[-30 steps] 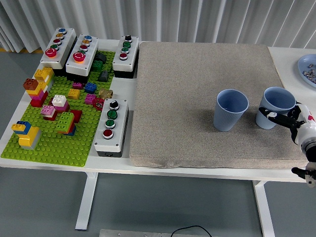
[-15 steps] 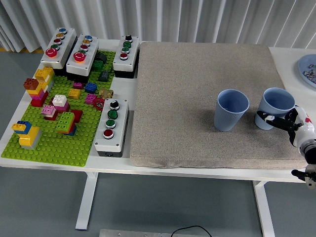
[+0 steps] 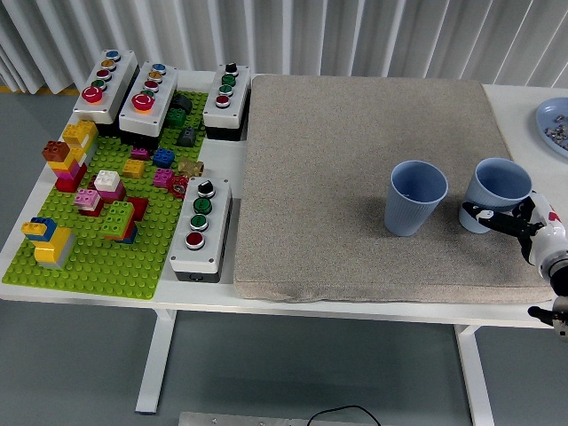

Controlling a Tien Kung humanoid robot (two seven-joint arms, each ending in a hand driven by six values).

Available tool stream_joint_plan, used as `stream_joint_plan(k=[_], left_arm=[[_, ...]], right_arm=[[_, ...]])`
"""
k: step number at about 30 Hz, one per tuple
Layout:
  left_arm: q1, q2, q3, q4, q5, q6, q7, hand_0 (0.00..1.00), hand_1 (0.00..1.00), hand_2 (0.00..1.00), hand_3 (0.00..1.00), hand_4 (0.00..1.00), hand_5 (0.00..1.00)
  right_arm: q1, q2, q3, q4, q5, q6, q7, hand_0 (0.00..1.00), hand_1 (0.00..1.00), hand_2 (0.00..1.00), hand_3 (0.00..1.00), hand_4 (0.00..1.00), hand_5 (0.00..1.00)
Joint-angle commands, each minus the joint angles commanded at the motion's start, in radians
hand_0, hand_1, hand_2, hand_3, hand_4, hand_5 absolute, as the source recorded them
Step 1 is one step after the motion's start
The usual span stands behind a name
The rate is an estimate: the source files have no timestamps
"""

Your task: Pick cup pour cup place

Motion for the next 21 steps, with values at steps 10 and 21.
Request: stream_joint_plan(k=[10, 21], left_arm=[[-0.002, 0.001, -0.009, 0.000, 0.008, 0.000, 0.002, 0.711, 0.730, 0.793, 0.646, 0.512, 0.940], [-0.003, 0.002, -0.042, 0.000, 0.042, 0.000, 0.009, 0.711, 0.730, 0.794, 0.648, 0.511, 0.939]], right_arm=[[-0.012, -0.022, 0.007, 0.030, -0.013, 0.005, -0.016, 0.875, 0.856, 0.895, 0.922, 0.864, 0.304], [-0.035, -0.035, -0.003, 0.070, -0.014, -0.003, -0.030, 0.880, 0.859, 0.894, 0.920, 0.858, 0.295]])
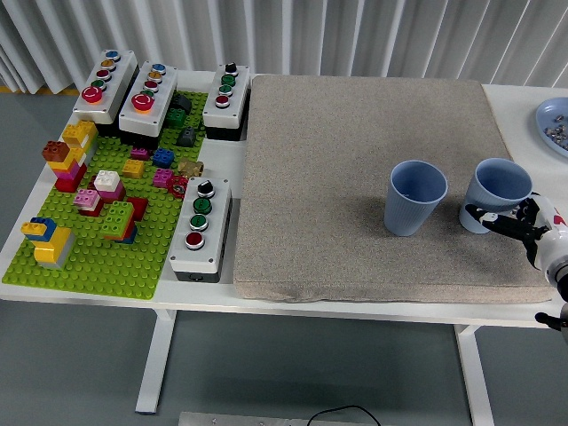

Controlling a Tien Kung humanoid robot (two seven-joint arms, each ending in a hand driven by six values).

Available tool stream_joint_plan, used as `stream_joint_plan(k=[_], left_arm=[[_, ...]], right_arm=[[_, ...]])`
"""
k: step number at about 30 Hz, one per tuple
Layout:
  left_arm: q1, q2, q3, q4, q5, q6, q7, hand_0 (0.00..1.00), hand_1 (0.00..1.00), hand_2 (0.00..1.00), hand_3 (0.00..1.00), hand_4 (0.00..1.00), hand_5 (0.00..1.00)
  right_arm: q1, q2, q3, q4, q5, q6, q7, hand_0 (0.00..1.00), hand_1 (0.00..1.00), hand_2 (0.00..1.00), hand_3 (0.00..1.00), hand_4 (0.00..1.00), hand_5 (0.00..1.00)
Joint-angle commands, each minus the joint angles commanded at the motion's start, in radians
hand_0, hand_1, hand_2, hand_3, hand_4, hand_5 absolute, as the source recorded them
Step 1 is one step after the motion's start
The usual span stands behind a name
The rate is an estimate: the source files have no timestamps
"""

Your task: Pick cup pour cup place

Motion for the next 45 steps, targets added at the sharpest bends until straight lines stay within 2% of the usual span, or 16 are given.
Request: stream_joint_plan(k=[36, 45], left_arm=[[0.003, 0.004, -0.018, 0.000, 0.016, 0.002, 0.003, 0.711, 0.729, 0.796, 0.650, 0.511, 0.942], [0.001, 0.003, -0.024, 0.000, 0.019, 0.002, 0.003, 0.711, 0.729, 0.796, 0.649, 0.511, 0.942]], right_arm=[[0.015, -0.015, 0.005, 0.018, -0.020, 0.015, -0.016, 0.884, 0.862, 0.896, 0.916, 0.857, 0.294], [-0.004, -0.036, 0.021, 0.028, -0.021, 0.025, -0.019, 0.887, 0.863, 0.897, 0.917, 0.857, 0.290]])
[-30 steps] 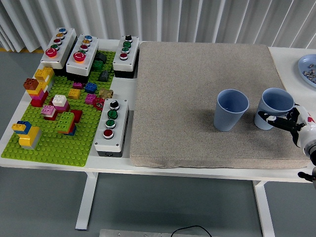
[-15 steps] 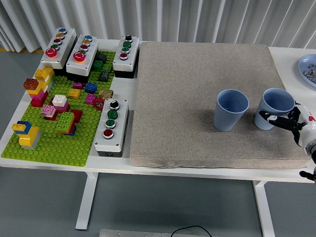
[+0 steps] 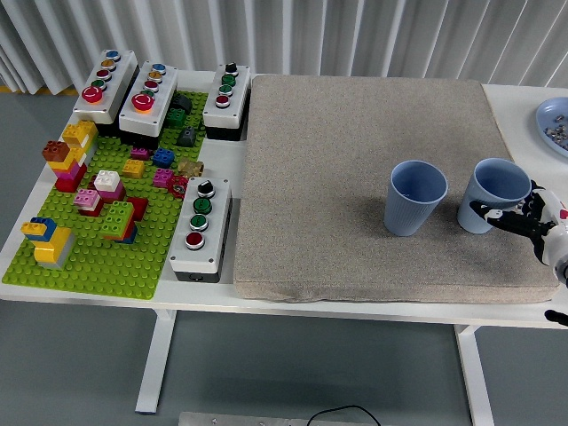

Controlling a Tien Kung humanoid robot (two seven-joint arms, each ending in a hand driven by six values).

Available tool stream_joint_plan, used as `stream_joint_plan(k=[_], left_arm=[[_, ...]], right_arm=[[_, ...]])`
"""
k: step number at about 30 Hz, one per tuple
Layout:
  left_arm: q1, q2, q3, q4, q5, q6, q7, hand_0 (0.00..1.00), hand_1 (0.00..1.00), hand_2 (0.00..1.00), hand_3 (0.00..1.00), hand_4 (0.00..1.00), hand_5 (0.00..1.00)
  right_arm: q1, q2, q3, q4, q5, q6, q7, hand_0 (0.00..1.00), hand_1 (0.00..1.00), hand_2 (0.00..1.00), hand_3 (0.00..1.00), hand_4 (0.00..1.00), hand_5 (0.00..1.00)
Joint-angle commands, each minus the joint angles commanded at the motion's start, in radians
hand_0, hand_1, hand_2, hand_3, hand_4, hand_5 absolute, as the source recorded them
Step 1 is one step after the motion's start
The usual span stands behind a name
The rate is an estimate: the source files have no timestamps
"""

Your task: Pick cup pour cup place

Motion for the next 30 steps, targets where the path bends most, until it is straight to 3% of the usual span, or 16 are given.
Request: stream_joint_plan(k=[30], left_arm=[[-0.001, 0.000, -0.027, 0.000, 0.025, -0.001, 0.005, 0.711, 0.729, 0.793, 0.646, 0.511, 0.941]], right_arm=[[-0.146, -0.076, 0.073, 0.102, 0.022, 0.014, -0.009, 0.887, 0.863, 0.899, 0.915, 0.857, 0.288]])
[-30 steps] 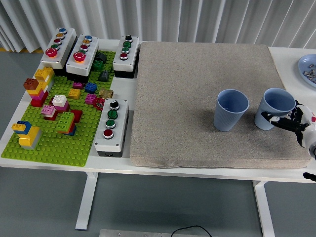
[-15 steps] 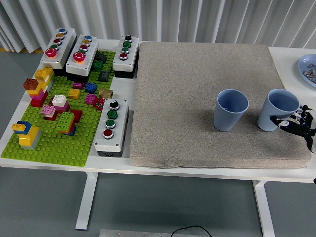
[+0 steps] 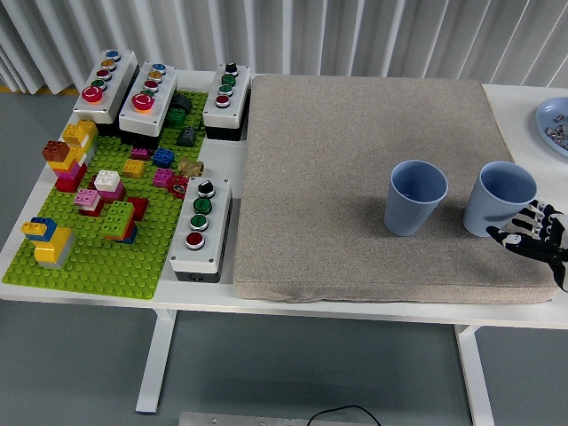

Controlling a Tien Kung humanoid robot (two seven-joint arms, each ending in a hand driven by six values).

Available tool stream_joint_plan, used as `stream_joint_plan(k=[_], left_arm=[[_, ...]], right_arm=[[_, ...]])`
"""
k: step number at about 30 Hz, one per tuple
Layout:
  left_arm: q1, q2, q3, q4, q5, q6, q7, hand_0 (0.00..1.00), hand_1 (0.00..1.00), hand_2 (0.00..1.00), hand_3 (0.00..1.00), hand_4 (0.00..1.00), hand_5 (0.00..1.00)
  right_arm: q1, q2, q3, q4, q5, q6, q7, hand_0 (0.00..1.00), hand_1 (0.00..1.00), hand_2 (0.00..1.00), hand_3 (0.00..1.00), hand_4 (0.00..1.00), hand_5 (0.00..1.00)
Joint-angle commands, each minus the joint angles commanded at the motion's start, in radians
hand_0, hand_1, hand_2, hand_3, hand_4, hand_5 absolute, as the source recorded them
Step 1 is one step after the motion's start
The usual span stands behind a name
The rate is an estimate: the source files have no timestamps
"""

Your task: Pick cup pour cup place

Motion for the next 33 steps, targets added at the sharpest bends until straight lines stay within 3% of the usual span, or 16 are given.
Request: stream_joint_plan(k=[9, 20, 29, 33], left_arm=[[0.004, 0.003, 0.002, 0.000, -0.003, -0.001, 0.000, 0.711, 0.729, 0.792, 0.645, 0.511, 0.941], [0.003, 0.008, 0.006, 0.000, -0.007, 0.000, 0.001, 0.711, 0.729, 0.793, 0.645, 0.511, 0.940], [0.000, 0.009, 0.011, 0.000, -0.011, 0.000, 0.000, 0.711, 0.728, 0.794, 0.645, 0.512, 0.939], [-0.004, 0.007, 0.015, 0.000, -0.015, 0.000, -0.001, 0.711, 0.728, 0.794, 0.645, 0.512, 0.939]], right_arm=[[-0.024, -0.031, 0.060, 0.017, -0.009, -0.001, -0.004, 0.888, 0.862, 0.898, 0.914, 0.856, 0.286], [0.114, -0.048, 0.160, -0.031, -0.042, -0.027, -0.001, 0.886, 0.858, 0.875, 0.906, 0.855, 0.289], [0.273, -0.004, 0.198, -0.130, -0.058, -0.029, 0.005, 0.880, 0.853, 0.843, 0.890, 0.852, 0.292], [0.341, 0.044, 0.211, -0.194, -0.058, -0.049, 0.022, 0.880, 0.853, 0.843, 0.890, 0.852, 0.292]])
